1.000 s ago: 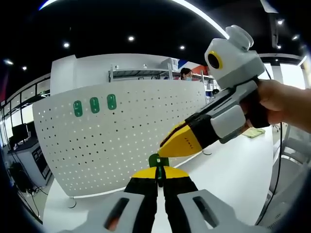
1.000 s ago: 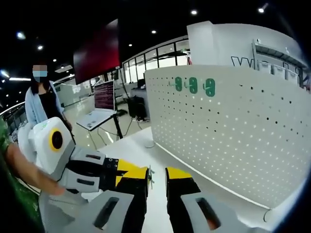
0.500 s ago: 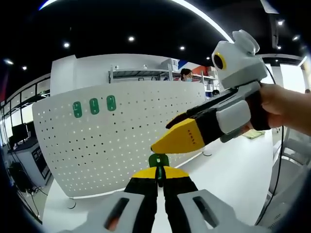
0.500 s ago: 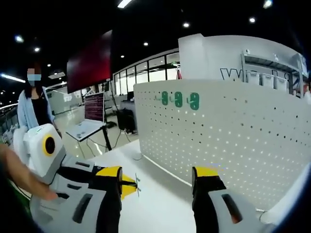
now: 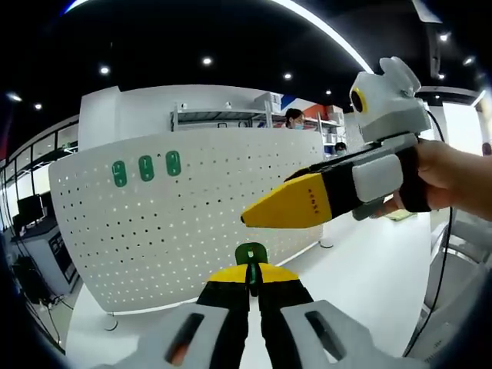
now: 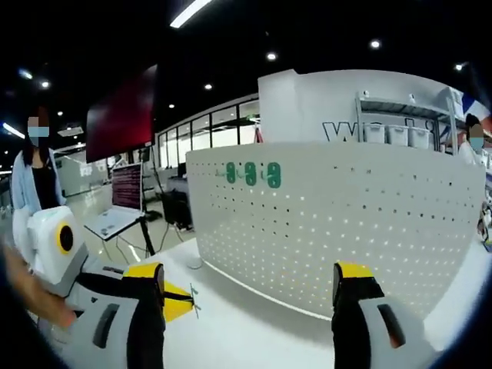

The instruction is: Insert the hook assembly into the mounting plate slot until the hook locks in place.

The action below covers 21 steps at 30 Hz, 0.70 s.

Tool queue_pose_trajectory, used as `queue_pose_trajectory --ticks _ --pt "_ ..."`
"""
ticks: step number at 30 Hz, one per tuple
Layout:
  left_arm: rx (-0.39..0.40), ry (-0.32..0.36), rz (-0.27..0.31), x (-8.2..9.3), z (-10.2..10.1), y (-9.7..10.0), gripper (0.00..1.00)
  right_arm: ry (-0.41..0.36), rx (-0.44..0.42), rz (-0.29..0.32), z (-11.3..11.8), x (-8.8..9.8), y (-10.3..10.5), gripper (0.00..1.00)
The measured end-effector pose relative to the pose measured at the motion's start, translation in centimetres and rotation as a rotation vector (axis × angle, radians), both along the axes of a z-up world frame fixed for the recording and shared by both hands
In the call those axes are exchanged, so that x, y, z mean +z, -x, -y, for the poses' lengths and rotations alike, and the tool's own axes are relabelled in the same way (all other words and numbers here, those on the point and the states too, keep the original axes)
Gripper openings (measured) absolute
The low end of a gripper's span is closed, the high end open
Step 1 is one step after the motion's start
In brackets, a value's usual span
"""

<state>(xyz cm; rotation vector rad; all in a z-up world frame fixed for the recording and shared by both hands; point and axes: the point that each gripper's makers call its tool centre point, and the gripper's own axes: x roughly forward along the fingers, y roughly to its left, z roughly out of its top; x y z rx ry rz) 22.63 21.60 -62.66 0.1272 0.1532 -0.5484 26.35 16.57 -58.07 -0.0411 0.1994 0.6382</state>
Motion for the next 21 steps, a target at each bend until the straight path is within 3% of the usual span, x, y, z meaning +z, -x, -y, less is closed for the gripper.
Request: queue_pose_trajectory --ticks 13,21 --pt "0.006 0.018 -0.002 0.7 0.1 -0.7 0.03 -0.009 -0.025 0.041 2.7 1.0 1.5 0.96" --pt "0.019 0.025 0.017 2.3 0.3 -2.0 0.03 -0.026 -0.033 0.067 4.2 2.1 2.4 0.97"
